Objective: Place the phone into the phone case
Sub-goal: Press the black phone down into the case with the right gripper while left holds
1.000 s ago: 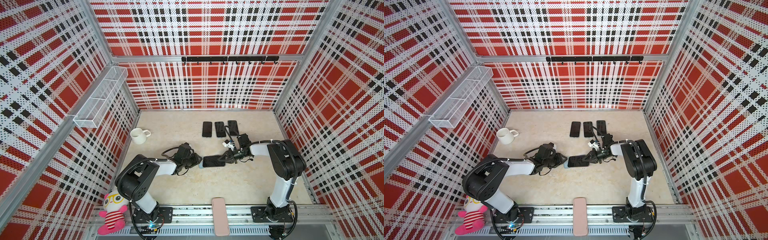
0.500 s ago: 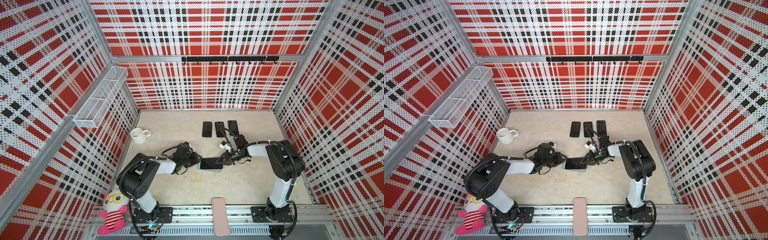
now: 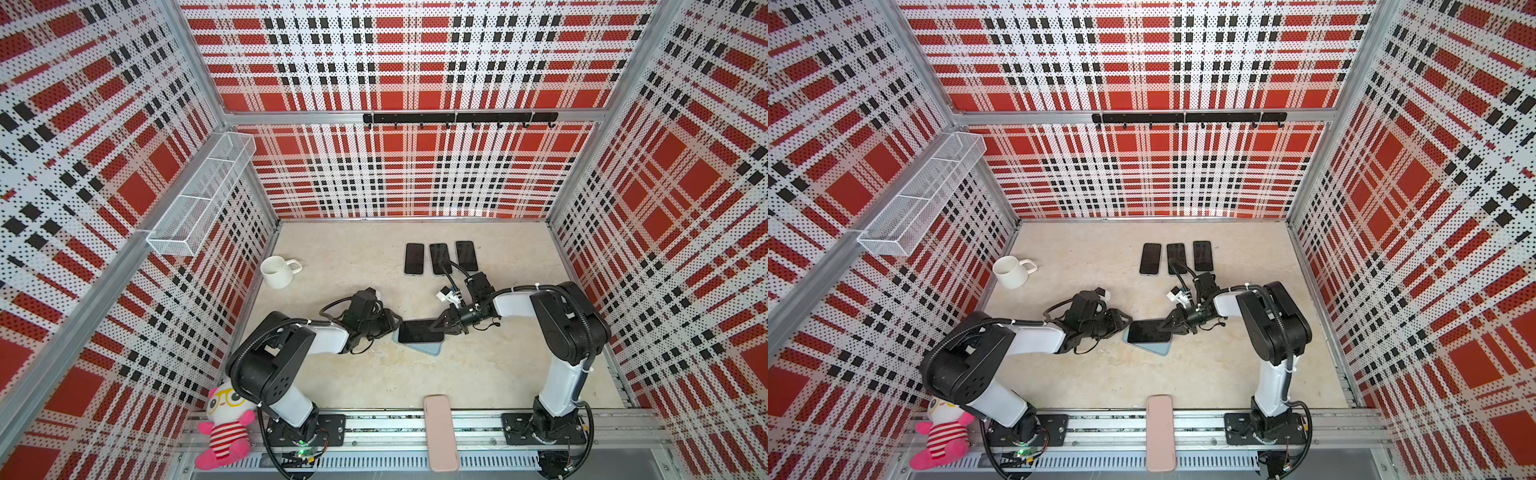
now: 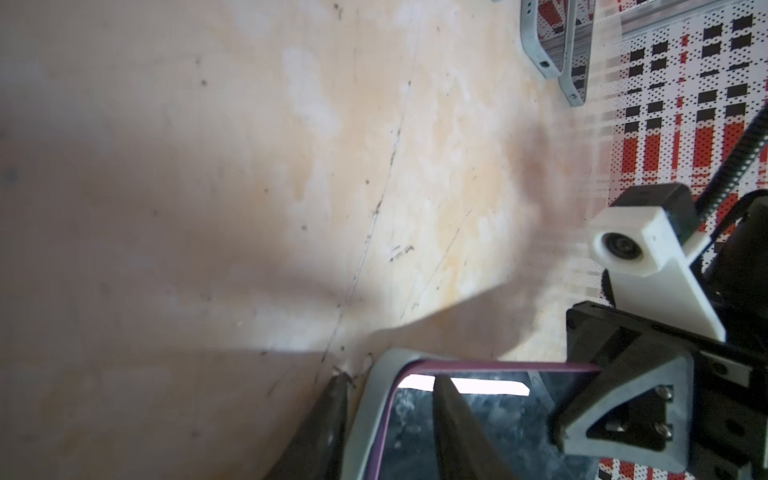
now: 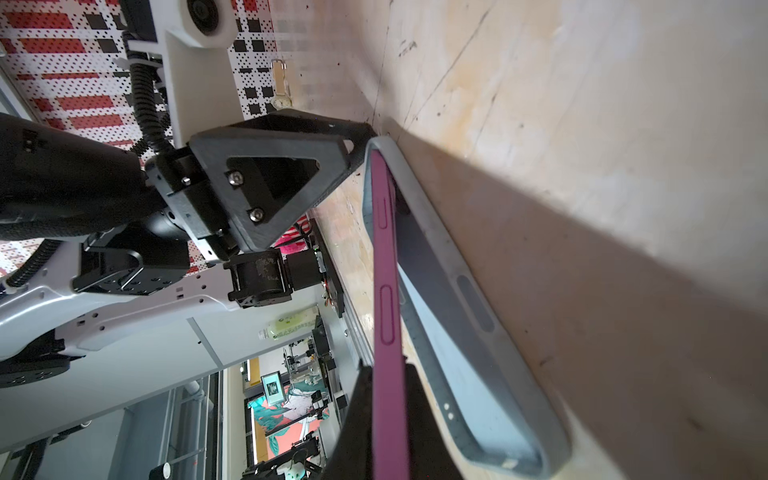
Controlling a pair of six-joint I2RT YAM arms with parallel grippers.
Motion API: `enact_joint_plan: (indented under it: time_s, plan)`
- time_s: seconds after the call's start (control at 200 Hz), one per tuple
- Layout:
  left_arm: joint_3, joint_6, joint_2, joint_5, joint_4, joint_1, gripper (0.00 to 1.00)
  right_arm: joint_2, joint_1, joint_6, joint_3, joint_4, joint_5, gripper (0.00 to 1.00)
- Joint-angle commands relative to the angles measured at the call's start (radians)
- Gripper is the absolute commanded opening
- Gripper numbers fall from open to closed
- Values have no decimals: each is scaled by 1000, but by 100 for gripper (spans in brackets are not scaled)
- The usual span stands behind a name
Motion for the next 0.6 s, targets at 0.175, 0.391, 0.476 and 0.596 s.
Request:
enact_joint_plan:
  time_s: [0.175,0.391,0.476,0.596]
  plan:
    - [-59,-91,-27,-13,-4,-79,38,17,2,180,-77,104,178,0]
    - [-106,-185,-57,-24,69,-129,37,35,6,175,-60,89,177,0]
    - [-104,-208,-57,-25,83,-146,37,38,10,165,-47,69,180,0]
    - [-99,-195,-51,-24,84,-134,37,43,12,119,-27,25,177,0]
